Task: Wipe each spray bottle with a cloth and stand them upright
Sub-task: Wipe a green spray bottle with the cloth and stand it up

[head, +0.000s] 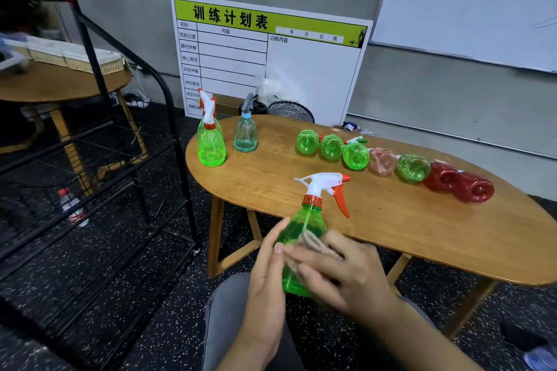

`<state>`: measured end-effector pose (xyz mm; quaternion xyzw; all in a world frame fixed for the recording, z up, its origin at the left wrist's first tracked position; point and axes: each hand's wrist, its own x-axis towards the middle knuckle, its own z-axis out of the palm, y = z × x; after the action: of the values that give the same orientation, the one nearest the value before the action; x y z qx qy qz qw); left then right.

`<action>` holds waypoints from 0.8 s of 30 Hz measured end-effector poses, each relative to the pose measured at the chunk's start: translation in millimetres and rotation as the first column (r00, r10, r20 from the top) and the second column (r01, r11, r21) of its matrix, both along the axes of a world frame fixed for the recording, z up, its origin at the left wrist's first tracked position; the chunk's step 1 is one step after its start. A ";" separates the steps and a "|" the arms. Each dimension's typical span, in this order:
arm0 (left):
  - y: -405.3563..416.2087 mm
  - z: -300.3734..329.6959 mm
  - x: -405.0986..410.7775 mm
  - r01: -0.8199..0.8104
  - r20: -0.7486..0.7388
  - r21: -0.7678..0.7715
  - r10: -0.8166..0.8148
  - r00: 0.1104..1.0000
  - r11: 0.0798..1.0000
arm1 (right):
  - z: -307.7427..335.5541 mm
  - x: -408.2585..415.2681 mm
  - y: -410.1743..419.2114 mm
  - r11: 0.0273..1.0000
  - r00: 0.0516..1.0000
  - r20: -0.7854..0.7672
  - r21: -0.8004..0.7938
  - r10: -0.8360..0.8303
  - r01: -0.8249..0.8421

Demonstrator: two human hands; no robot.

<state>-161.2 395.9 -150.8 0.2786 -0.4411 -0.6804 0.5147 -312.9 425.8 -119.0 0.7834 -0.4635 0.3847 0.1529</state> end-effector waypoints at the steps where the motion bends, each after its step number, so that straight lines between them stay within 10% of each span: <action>1: 1.2 1.0 -0.4 0.007 0.000 0.000 -0.007 1.000 1.000 | 2.3 -3.6 -5.8 0.998 0.994 0.096 0.020 -0.056 0.054; 4: 3.8 0.6 -0.5 0.033 0.021 -0.018 -0.033 0.999 0.999 | 9.0 -11.7 -21.1 0.980 0.917 0.349 0.118 -0.191 0.160; 24: 3.8 4.8 4.5 0.087 -0.055 -0.023 -0.088 0.995 0.996 | 5.4 -2.6 -4.7 0.976 0.726 0.663 0.208 -0.185 0.059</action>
<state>-156.7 399.7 -146.0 0.2345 -0.4454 -0.7052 0.4993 -315.5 421.1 -113.6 0.5670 -0.5694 0.5911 -0.0698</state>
